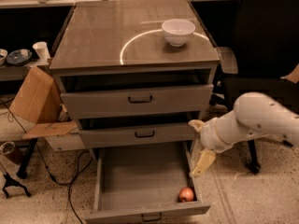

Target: Pick apple from bottom drawer and place on counter

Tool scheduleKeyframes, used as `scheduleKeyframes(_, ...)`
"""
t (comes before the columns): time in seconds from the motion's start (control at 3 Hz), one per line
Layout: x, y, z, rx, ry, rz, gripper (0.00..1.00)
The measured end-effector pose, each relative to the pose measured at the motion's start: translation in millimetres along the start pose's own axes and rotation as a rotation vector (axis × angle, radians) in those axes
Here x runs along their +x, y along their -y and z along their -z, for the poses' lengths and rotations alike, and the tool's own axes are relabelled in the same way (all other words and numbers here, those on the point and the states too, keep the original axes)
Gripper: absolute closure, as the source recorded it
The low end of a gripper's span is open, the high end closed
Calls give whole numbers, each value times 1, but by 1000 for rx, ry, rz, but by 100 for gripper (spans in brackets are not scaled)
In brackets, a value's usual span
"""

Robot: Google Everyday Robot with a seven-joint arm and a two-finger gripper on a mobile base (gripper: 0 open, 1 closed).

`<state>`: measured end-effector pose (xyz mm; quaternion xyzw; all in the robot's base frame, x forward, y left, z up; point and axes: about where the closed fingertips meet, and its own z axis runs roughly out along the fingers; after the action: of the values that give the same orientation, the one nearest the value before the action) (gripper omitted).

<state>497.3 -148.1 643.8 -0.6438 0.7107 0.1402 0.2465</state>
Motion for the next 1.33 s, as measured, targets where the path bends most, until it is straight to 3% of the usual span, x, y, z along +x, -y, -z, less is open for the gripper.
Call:
scheduleKeyframes(0.33, 30, 1, -84, -12, 14, -25, 0)
scheduleKeyframes(0.67, 30, 1, -84, -12, 14, -25, 0)
scheduleKeyframes(1.0, 39, 4, -91, 32, 18, -15, 0)
scheduleKeyframes(1.33, 79, 15, -112, 91, 19, -15, 0)
